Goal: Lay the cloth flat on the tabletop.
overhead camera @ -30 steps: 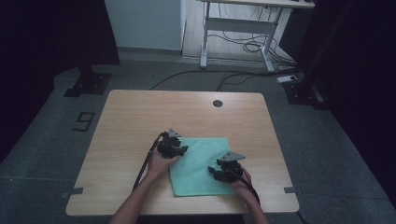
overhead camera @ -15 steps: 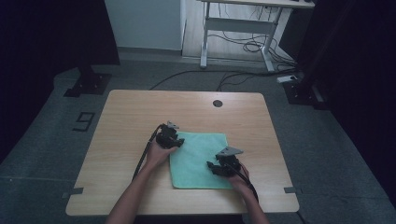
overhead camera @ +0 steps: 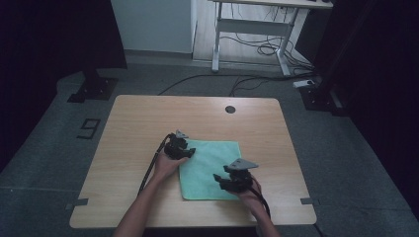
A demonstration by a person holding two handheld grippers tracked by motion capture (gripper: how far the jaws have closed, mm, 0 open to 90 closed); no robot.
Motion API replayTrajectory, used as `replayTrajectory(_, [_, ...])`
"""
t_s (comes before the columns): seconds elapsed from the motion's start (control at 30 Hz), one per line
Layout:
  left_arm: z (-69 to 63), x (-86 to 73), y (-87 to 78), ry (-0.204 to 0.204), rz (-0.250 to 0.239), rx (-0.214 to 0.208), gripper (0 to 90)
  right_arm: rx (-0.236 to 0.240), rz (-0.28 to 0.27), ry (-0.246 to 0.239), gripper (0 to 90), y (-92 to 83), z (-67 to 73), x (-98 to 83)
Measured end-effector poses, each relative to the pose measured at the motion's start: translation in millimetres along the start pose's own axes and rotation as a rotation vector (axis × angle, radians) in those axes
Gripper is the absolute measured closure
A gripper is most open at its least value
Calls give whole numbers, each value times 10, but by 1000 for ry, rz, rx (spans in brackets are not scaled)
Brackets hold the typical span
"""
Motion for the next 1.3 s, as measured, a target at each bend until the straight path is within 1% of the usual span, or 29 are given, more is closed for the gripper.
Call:
replayTrajectory(0.03, [0, 0, 0, 0, 0, 0, 532, 0, 0, 0, 430, 0, 0, 0])
replayTrajectory(0.07, [0, -1, 2, 2, 0, 4, 531, 47, 11, -25, 425, 103, 221, 46])
replayTrajectory(0.1, [-2, -1, 2, 4, 2, 7, 531, 47, 11, -25, 425, 103, 221, 46])
replayTrajectory(0.13, [-5, -2, 1, 4, 4, 9, 527, 82, 34, -36, 419, 236, 389, 55])
replayTrajectory(0.17, [-7, -5, -3, 6, 8, 10, 527, 82, 34, -36, 419, 236, 389, 55])
replayTrajectory(0.2, [-8, -8, -7, 5, 10, 9, 526, 86, 61, -54, 400, 373, 507, 45])
replayTrajectory(0.3, [-6, -18, -22, -7, 12, -1, 525, 81, 101, -84, 365, 539, 659, 32])
replayTrajectory(0.33, [-6, -18, -22, -7, 12, -1, 525, 81, 101, -84, 365, 539, 659, 32])
replayTrajectory(0.37, [-6, -19, -23, -11, 8, -3, 525, 96, 121, -96, 342, 617, 781, 12])
replayTrajectory(0.43, [-3, -23, -26, -9, 9, -3, 526, 89, 160, -135, 307, 674, 886, -57])
replayTrajectory(0.47, [-3, -23, -26, -9, 9, -3, 527, 89, 160, -135, 307, 674, 886, -57])
replayTrajectory(0.5, [-3, -23, -26, -7, 9, -2, 527, 75, 158, -149, 301, 686, 915, -71])
replayTrajectory(0.53, [-6, -22, -24, -3, 9, 1, 529, 74, 152, -146, 302, 676, 964, -74])
replayTrajectory(0.57, [-6, -22, -24, -3, 9, 1, 529, 74, 152, -146, 302, 676, 964, -74])
replayTrajectory(0.63, [-6, -22, -23, 4, 10, 4, 530, 66, 151, -151, 318, 670, 991, -87])
replayTrajectory(0.67, [-5, -23, -23, 9, 14, 7, 533, 56, 141, -138, 343, 662, 1006, -94])
replayTrajectory(0.77, [-4, -21, -21, 26, 22, 11, 536, 48, 140, -141, 369, 649, 1029, -99])
replayTrajectory(0.87, [3, -18, -22, 23, 23, 4, 546, 56, 140, -136, 372, 653, 1036, -97])
replayTrajectory(1.0, [34, -6, -15, 11, 8, -11, 571, 69, 138, -133, 375, 650, 1037, -101])
replayTrajectory(1.07, [47, 10, 0, 25, 8, -8, 576, 71, 138, -130, 375, 646, 1042, -106])
replayTrajectory(1.23, [54, 37, 29, 34, 6, 1, 579, 68, 142, -126, 376, 648, 1041, -103])
replayTrajectory(1.3, [57, 40, 30, 34, 4, -4, 580, 61, 133, -121, 377, 649, 1043, -105])
Point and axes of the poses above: each handheld gripper's, and its own axes: y roughly forward along the jaws, x roughly out of its top, z roughly to its left, the point moved 10 cm from there along y, roughly forward along the jaws
